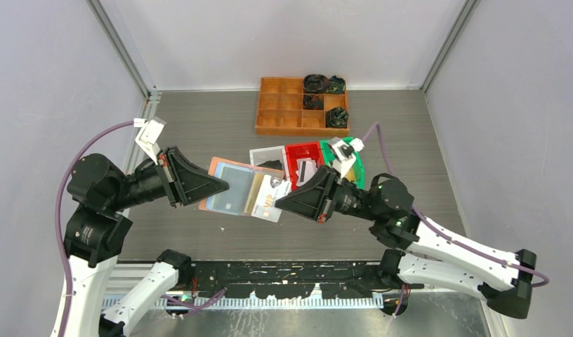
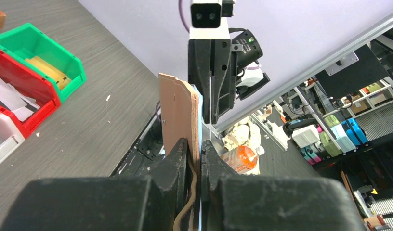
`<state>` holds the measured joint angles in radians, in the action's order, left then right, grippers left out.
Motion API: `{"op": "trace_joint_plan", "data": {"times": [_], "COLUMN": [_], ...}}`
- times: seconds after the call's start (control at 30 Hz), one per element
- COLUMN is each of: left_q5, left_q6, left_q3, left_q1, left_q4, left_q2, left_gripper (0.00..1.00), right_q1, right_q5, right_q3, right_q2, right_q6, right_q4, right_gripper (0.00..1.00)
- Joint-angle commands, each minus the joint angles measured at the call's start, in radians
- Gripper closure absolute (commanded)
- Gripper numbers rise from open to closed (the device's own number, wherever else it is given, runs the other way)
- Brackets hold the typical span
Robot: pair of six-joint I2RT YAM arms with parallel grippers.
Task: Take the credit cards out of the card holder
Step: Remove the credit card from the card holder, then place the credit card in the storage box.
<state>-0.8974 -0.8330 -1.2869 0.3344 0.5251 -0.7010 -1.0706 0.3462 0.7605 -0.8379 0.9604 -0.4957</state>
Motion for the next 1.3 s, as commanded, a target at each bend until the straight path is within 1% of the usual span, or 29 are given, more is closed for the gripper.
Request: {"op": "trace_joint_plan", "data": {"times": [0.0,0.07,0.1,0.13,0.23,0.3,0.37,0.47,0.5,0.53,0.57,0.67,0.8,1.0,1.17,1.27], "left_q5": [0.005,0.005,0.007,0.008,0.006,0.0,-0.006,-0.008,-0.01,-0.011,-0.011,-0.016,-0.024,-0.033,-0.037,-0.037], "left_q6": [0.032,0.039,0.042,0.043,0.045,0.046,0.047,0.052,0.053,0.054,0.056,0.061,0.071,0.066,0.06,0.06], "left_q3": [-0.045,-0.05,-0.051,-0.052,-0.059,-0.063,-0.064,-0.065,-0.065,-0.065,-0.066,-0.066,-0.069,-0.069,-0.068,-0.068], "left_q1": [0.003,0.003,0.002,0.002,0.002,0.002,0.003,0.003,0.003,0.003,0.003,0.002,0.003,0.002,0.004,0.002], "left_q4": [-0.016,-0.01,-0.009,-0.008,-0.008,-0.008,-0.007,-0.006,-0.004,-0.003,-0.002,0.001,0.008,-0.001,-0.009,-0.012], "left_q2": [-0.005,-0.005,-0.006,-0.006,-0.008,-0.01,-0.012,-0.012,-0.012,-0.012,-0.013,-0.012,-0.012,-0.017,-0.015,-0.014], "left_gripper": [1.0,1.0,1.0,1.0,1.0,1.0,1.0,1.0,1.0,1.0,1.0,1.0,1.0,1.0,1.0,1.0], "right_q1": [0.017,0.031,0.037,0.045,0.081,0.131,0.216,0.389,0.459,0.498,0.535,0.61,0.653,0.656,0.656,0.656], "right_q5": [-0.088,-0.136,-0.158,-0.177,-0.212,-0.203,-0.127,0.055,0.097,0.127,0.141,0.114,0.058,0.021,-0.055,-0.077], "right_q3": [0.094,0.14,0.166,0.195,0.281,0.327,0.359,0.387,0.402,0.416,0.436,0.48,0.498,0.537,0.608,0.639], "right_q2": [0.126,0.158,0.161,0.156,0.097,0.029,-0.062,-0.192,-0.235,-0.273,-0.308,-0.386,-0.466,-0.63,-0.789,-0.845], "right_q6": [-0.163,-0.23,-0.256,-0.281,-0.322,-0.324,-0.296,-0.238,-0.241,-0.257,-0.293,-0.387,-0.456,-0.511,-0.569,-0.59], "right_q4": [0.304,0.443,0.542,0.605,0.754,0.816,0.842,0.858,0.878,0.905,0.947,1.064,1.121,1.131,1.181,1.185], "right_gripper": [0.99,0.99,0.99,0.99,0.99,0.99,0.99,0.99,0.99,0.99,0.99,0.99,0.99,0.99,0.99,0.99]}}
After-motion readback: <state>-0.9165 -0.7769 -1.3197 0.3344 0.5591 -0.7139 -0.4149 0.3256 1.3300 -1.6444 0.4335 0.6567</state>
